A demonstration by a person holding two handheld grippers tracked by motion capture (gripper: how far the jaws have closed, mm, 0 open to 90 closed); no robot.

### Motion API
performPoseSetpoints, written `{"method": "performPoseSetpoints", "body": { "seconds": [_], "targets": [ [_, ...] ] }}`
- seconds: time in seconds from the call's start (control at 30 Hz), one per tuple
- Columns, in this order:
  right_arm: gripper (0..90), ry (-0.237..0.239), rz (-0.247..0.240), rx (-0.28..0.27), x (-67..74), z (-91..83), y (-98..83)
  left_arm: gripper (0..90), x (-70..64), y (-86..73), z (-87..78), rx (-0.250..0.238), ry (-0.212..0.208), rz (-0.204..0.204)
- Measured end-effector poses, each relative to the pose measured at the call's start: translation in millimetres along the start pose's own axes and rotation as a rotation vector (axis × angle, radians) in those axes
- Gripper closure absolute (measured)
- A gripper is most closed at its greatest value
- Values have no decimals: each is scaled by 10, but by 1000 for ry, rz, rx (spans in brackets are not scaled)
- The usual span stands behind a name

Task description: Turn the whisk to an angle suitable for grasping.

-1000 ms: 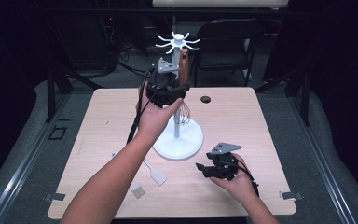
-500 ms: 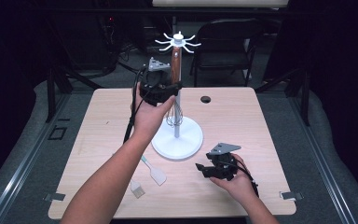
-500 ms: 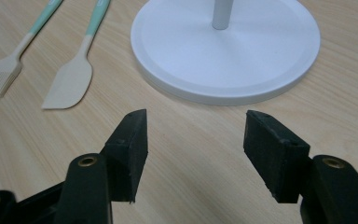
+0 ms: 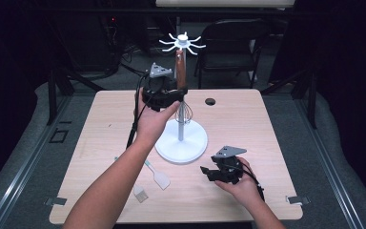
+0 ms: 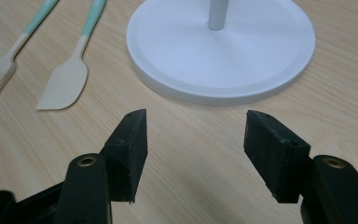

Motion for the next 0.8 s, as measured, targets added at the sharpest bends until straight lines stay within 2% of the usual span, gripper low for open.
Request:
{"method": "performPoseSetpoints", "body": {
  "seconds": [0.1, 0.27, 0.37, 0.47, 0.5, 0.6, 0.73, 0.77, 0.8],
  "targets": [
    [387, 3, 8, 12, -7, 5, -7, 528, 19, -68, -7, -2, -2, -5],
    [387, 2, 32, 19, -33, 11, -4, 509, 63, -281, -63, 17, -24, -7],
    [388, 7, 41, 25, -43, 10, 10, 496, 102, -366, -101, 19, -29, -20],
    [396, 22, 68, 27, -60, -29, 72, 481, 174, -530, -149, 22, -46, -47],
    [399, 28, 72, 28, -61, -37, 85, 477, 174, -530, -149, 22, -46, -47],
    [405, 39, 90, 31, -53, -51, 125, 477, 249, -700, -188, 20, -51, -66],
    [507, 40, 83, 34, -51, -93, 250, 478, 357, -933, -231, 21, -47, -95],
    [507, 40, 83, 34, -51, -93, 250, 478, 396, -1014, -242, 23, -45, -107],
    [561, 54, 96, 46, -49, -128, 324, 478, 454, -1127, -251, 22, -38, -127]
  ]
}}
Point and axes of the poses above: each handheld gripper's, and its own axes: z roughly forward along the jaws, y roughly out of its top, x roughly to its left, the point moved 5 cm from there along z, roughly forward along the jaws, and after that the axes turned 9 degrees about x, right-handed, at the moved point
